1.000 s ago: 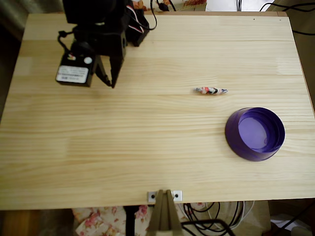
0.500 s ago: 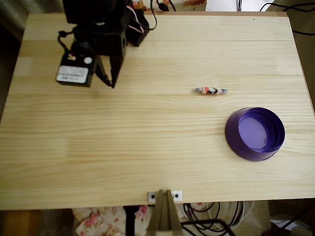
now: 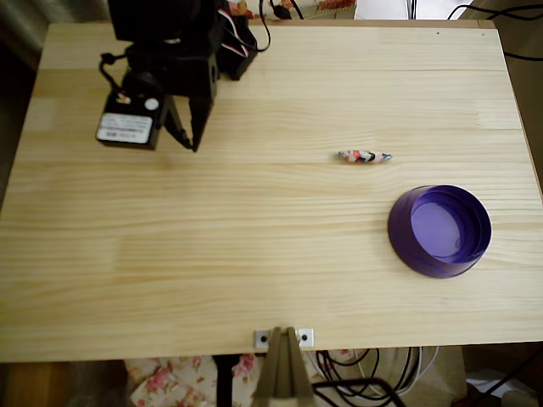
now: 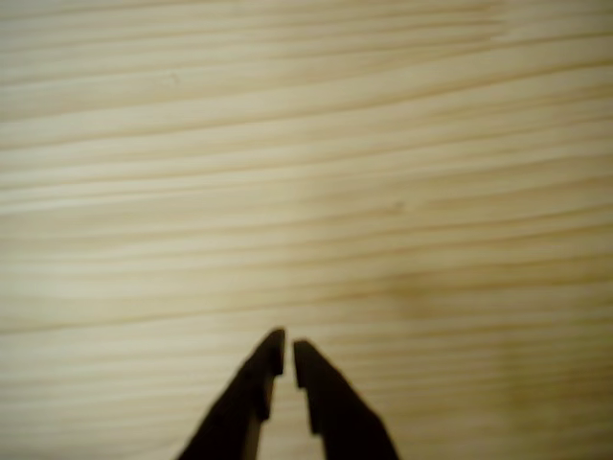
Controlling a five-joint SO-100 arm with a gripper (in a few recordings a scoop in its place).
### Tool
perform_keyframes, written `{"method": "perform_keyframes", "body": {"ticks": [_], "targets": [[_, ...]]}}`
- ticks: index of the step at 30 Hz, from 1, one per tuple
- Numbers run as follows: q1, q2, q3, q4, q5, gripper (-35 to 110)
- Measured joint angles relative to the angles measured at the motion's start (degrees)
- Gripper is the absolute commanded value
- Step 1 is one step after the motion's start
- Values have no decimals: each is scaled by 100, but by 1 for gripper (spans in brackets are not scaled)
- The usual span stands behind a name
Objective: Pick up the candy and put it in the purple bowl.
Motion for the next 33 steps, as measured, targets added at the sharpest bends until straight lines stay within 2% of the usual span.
{"method": "perform_keyframes", "body": {"ticks": [27, 33], "targets": [[79, 0, -26, 88, -44, 0], [-606, 0, -650, 105, -299, 0]]}}
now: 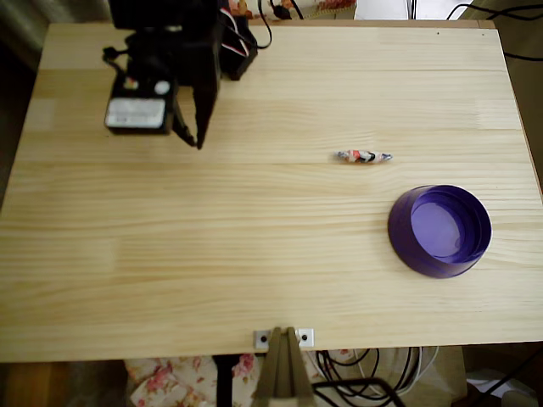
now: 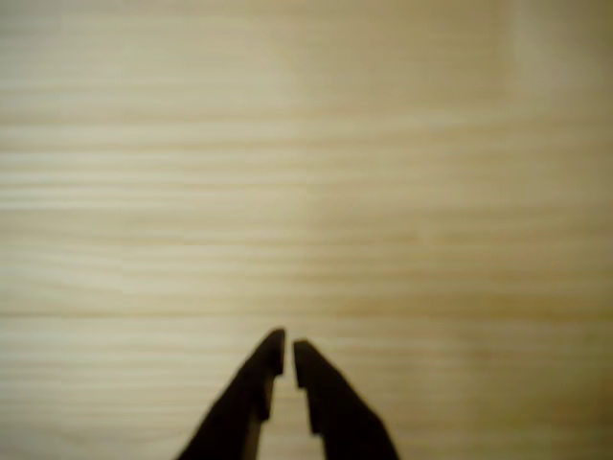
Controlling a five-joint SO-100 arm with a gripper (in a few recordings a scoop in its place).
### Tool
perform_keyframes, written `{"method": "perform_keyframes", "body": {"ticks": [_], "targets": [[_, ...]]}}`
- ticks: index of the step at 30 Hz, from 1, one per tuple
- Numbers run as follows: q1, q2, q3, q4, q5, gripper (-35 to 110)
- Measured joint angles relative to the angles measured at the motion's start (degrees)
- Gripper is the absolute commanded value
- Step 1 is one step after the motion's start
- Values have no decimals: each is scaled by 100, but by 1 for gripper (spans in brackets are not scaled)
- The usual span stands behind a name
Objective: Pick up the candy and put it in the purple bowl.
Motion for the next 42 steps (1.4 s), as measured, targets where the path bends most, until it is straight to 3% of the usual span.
{"method": "perform_keyframes", "body": {"ticks": [17, 23, 26, 34, 42], "targets": [[-3111, -826, -1081, -624, -800, -1], [-4034, -1793, -1617, -1028, -1617, 0], [-4201, -2039, -1670, -1424, -1784, 0], [-4474, -3946, -2909, -1318, -1450, 0], [-5546, -5159, -3164, -1345, -1907, 5]]}}
